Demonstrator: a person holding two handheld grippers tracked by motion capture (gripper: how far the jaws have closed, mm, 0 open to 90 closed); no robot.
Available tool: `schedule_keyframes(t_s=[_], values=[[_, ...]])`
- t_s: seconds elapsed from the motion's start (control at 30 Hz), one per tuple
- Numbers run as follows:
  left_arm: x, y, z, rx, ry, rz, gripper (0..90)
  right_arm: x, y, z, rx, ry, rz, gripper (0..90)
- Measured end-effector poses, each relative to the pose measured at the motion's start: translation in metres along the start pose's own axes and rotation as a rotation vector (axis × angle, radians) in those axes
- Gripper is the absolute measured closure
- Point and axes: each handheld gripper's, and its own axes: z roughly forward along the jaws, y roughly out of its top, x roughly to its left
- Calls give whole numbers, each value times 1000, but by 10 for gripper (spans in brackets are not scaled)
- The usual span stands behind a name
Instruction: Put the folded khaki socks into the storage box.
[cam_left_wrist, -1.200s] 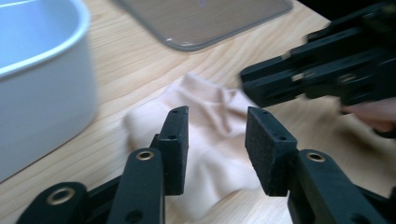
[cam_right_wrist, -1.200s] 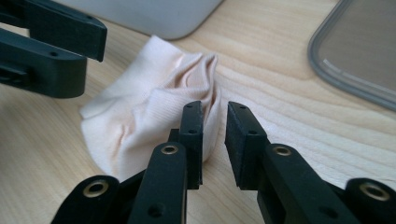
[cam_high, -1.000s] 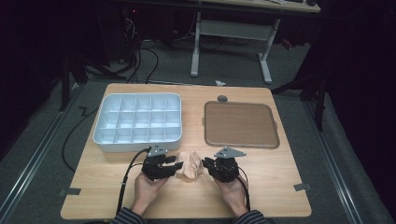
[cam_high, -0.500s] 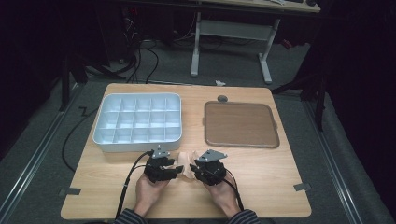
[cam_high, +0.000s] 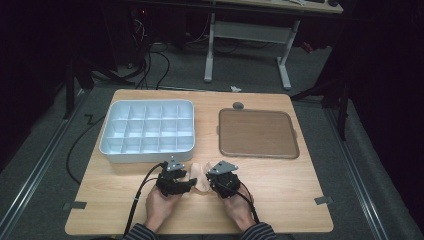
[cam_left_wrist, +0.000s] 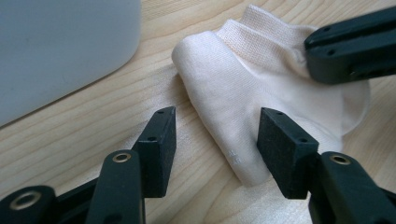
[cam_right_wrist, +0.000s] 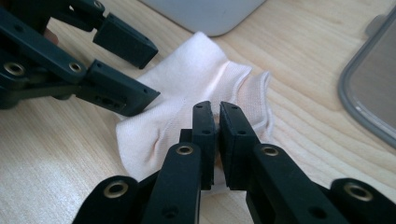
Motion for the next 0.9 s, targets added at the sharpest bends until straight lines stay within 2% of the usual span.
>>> schedule_keyframes(t_s=[0.3, 0.37, 0.6, 0.77, 0.9], values=[[-3, 1, 0, 12, 24, 9, 485, -5, -1, -12, -47, -12, 16, 856], [-4, 1, 0, 15, 30, 10, 486, -6, -3, -13, -39, -17, 19, 856], [-6, 0, 0, 18, 41, 15, 486, -14, -19, -3, -2, -15, 53, 856], [-8, -3, 0, 1, 46, 30, 479, -19, -24, 1, -15, -3, 84, 849], [-10, -4, -2, 4, 51, 33, 478, -20, -23, 2, -15, 5, 89, 844]])
